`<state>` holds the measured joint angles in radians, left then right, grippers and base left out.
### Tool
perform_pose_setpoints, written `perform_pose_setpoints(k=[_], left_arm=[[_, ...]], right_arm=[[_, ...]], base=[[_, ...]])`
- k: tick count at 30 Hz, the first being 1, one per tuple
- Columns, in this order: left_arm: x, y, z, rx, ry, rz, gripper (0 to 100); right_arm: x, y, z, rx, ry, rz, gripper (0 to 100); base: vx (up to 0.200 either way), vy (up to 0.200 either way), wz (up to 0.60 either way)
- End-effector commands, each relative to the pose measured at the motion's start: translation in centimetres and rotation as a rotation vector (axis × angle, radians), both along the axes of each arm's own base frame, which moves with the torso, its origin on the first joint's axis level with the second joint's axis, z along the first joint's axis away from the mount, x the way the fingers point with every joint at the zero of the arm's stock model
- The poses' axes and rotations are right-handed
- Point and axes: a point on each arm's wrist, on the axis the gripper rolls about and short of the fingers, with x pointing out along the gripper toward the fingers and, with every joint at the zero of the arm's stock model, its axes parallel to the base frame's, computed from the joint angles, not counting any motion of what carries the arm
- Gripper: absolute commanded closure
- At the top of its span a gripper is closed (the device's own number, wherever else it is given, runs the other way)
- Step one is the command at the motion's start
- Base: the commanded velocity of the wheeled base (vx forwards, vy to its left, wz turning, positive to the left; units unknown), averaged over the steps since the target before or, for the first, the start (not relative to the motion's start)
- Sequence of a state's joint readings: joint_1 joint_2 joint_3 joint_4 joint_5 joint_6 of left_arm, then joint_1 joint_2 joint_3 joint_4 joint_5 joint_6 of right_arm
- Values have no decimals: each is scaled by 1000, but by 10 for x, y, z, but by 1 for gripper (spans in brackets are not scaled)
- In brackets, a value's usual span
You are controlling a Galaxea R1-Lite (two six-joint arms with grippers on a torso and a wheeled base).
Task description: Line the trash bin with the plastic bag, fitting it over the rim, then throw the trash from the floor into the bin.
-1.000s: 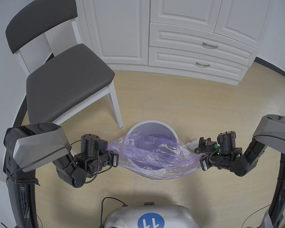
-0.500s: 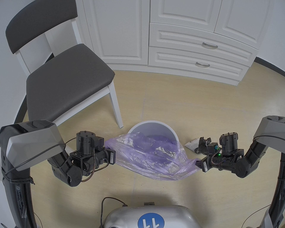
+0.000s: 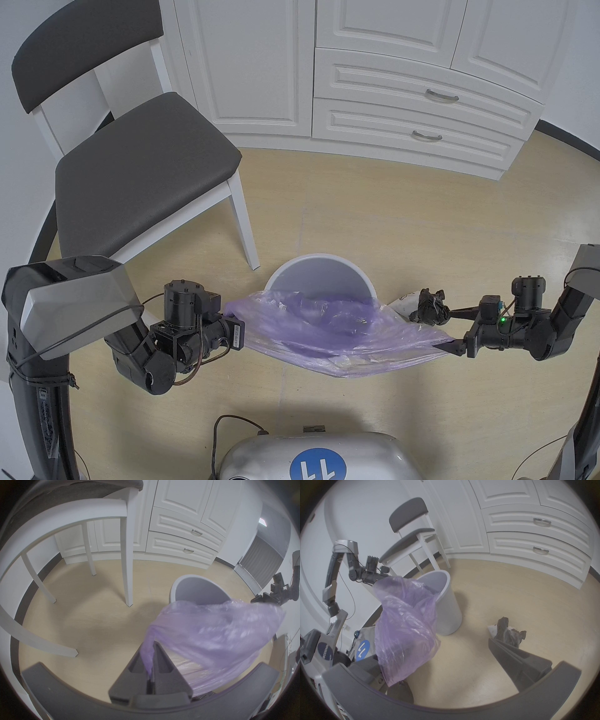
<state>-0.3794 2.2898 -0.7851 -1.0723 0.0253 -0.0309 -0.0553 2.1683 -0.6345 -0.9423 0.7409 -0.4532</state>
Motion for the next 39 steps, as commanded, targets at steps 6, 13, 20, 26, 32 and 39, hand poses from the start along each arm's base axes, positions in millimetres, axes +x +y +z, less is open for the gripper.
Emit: perform_pose_setpoints(k=[6,13,20,26,32,39], left_arm=[[3,3,-18,48,33,1,100],[5,5,-21,58,38,17,100],[8,9,-21,68,34,28,100],[10,13,-20,68,31,38,100],[11,15,-20,68,28,45,100],[11,16,-17,66,23,46,100]], right_arm=[[9,-39,-21,121,33,26,0],[10,-44,-22,137,36,24,0],[10,-46,-21,155,33,39,0],[10,-49,-16,176,17,60,0],[11,-61,-8,222,-2,53,0],[14,-61,3,270,-58,29,0]], base=[[0,0,0],[0,0,0],[0,0,0],[0,0,0],[0,0,0],[0,0,0]])
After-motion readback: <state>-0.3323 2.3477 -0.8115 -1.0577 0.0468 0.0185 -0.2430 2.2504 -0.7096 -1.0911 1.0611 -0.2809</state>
